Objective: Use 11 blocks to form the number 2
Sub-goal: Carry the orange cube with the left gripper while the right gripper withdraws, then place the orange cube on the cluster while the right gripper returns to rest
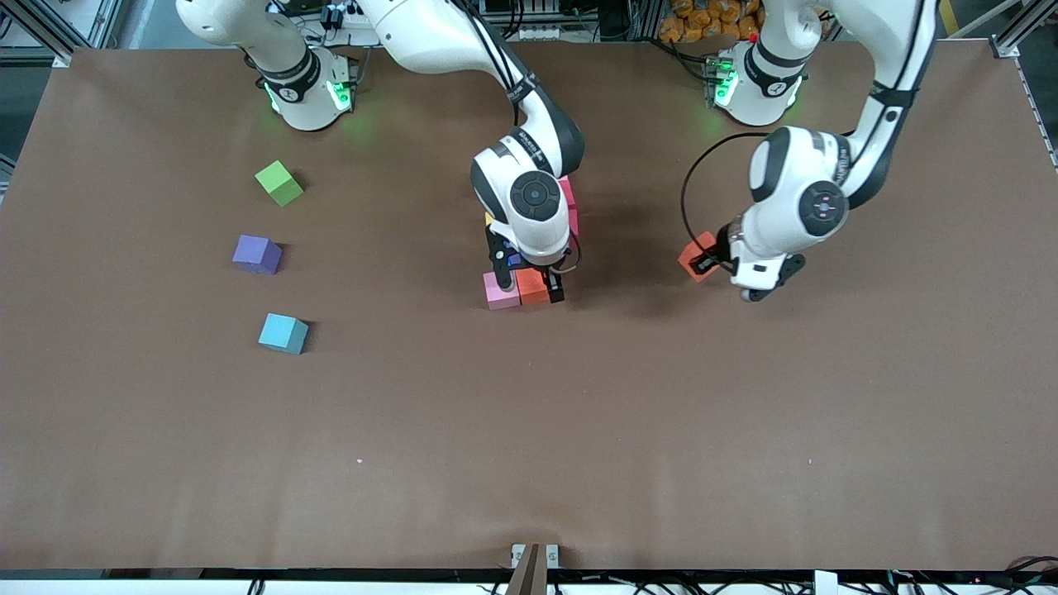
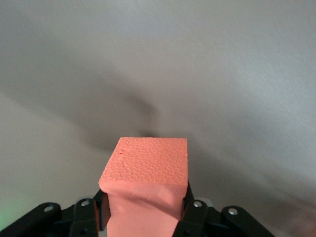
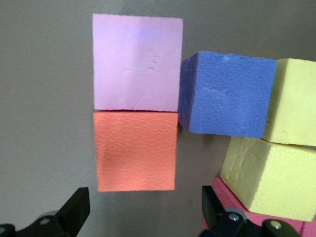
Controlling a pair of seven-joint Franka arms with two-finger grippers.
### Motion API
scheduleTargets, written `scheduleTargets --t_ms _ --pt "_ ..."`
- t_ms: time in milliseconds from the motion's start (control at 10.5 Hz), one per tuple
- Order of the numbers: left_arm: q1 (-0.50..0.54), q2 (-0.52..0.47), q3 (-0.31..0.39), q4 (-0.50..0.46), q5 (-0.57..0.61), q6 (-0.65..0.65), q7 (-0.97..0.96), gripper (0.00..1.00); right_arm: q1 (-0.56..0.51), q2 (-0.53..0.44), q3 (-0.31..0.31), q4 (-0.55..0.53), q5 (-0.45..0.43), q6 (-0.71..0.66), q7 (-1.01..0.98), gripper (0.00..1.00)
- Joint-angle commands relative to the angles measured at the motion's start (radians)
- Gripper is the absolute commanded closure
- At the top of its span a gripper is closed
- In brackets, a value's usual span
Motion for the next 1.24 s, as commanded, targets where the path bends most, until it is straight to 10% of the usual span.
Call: scheduleTargets --t_ms 0,1142 --pt "-0.093 0.042 -0.026 0.043 -0.023 0.038 -0.200 0.86 0.002 -0.033 -0.040 0.005 -0.001 -0.058 -0.015 0.00" --pt "-0.167 0.143 -0.132 0.065 -0.040 0.337 -0.822 0.86 -0.210 -0.134 -0.452 0.007 0.074 -0.435 -1.134 0.00"
